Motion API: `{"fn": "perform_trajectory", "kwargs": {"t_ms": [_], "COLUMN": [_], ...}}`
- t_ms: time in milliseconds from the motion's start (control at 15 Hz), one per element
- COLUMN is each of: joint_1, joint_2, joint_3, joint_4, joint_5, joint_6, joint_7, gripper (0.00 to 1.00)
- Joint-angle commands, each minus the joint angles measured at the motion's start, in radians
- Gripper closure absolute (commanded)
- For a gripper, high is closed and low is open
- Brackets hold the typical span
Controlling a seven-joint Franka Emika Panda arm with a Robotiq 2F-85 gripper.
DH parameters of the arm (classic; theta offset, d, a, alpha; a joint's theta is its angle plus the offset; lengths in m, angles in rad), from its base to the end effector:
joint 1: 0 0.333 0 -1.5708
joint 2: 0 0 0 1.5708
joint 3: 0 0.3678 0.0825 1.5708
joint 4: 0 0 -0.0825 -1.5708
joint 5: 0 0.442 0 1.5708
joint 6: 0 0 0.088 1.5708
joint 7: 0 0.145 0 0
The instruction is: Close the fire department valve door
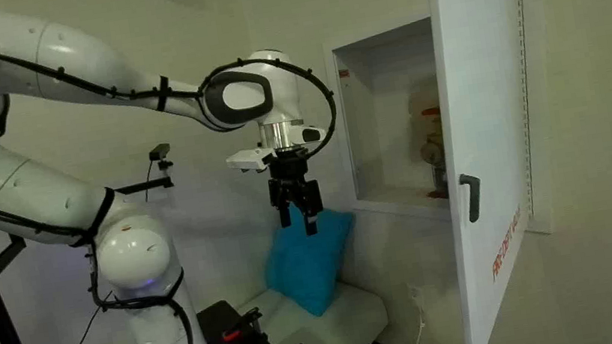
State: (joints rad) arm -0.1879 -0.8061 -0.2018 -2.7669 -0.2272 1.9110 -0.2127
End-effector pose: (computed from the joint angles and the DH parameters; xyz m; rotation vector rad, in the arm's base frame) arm 0.2864 -0.1340 0.4013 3.0894 -0.0458 -0.1074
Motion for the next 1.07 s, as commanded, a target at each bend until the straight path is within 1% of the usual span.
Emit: {"fn": "perform_trajectory", "kwargs": {"t_ms": [0,400,533,733,1000], "joint_1": [0.003,0.003,-0.013,-0.054,-0.131], "joint_2": [0.0,0.0,-0.008,-0.03,-0.029], "joint_3": [-0.002,-0.002,-0.001,-0.024,-0.093], "joint_4": [0.002,0.002,0.003,0.016,0.057], "joint_5": [-0.001,-0.001,-0.002,-0.007,-0.006], "joint_6": [-0.002,-0.002,0.02,0.031,0.041], "joint_7": [0.002,0.002,0.033,0.066,0.081], "gripper": [0.0,0.0,0.0,0.0,0.0]}}
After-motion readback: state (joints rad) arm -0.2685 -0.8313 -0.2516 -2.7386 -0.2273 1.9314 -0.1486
